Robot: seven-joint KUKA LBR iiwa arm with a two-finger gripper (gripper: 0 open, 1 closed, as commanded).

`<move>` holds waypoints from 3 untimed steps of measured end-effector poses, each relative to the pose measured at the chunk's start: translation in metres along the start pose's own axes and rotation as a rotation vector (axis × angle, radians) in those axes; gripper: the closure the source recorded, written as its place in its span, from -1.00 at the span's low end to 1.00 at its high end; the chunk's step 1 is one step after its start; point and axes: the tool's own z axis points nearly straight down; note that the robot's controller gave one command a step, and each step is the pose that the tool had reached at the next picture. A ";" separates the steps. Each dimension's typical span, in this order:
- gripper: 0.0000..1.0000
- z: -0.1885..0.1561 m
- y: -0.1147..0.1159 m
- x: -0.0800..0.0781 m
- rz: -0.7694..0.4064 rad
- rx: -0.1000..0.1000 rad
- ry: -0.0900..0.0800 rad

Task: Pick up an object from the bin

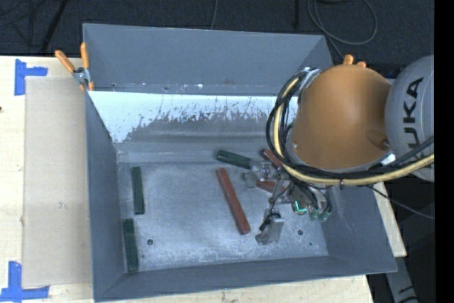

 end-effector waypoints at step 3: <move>-1.00 0.170 -0.048 -0.098 -0.385 0.001 -0.015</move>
Offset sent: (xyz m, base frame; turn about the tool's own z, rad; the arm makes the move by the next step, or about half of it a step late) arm -0.0020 -0.0249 -0.1585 -0.1537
